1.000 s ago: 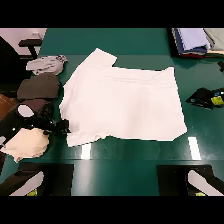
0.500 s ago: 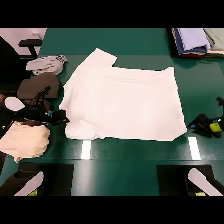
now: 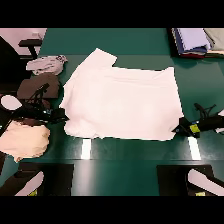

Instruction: Fold the shirts.

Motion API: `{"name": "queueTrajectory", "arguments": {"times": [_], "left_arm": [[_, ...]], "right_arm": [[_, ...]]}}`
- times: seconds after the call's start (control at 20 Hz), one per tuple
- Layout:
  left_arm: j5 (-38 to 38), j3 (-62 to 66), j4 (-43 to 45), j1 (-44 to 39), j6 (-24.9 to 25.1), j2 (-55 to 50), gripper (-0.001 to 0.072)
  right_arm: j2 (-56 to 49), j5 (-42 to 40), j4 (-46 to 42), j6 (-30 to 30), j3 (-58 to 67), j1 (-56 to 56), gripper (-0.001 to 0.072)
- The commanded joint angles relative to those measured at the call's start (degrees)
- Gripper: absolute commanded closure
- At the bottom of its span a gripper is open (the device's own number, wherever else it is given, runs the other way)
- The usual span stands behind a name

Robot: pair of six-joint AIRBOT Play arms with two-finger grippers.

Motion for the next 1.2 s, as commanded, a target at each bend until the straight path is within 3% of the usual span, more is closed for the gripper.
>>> {"name": "queueTrajectory", "arguments": {"times": [0.0, 0.4, 0.7, 0.9, 1.15], "left_arm": [[1.4, 4.3, 0.3, 0.0, -0.2, 3.3, 0.0685], [-0.4, 49.1, 1.6, 0.0, -2.0, 10.4, 0.0685], [-0.5, 74.8, 1.6, 0.0, -5.0, 10.4, 0.0685], [1.2, 80.5, 1.6, 0.0, -6.2, 10.4, 0.0686], [-3.8, 70.7, 1.6, 0.0, -6.7, 7.2, 0.0685]], "right_arm": [[1.7, 0.2, 0.2, 0.0, 6.8, 4.3, 0.0699], [19.6, 2.2, 0.2, 0.0, 44.7, 4.3, 0.0699], [23.0, 6.7, -4.3, 3.0, 67.3, 4.3, 0.0699], [19.4, 14.1, -10.3, 5.8, 79.8, 4.3, 0.0700], [10.6, 20.0, -9.9, 8.5, 82.6, 4.3, 0.0701]]}}
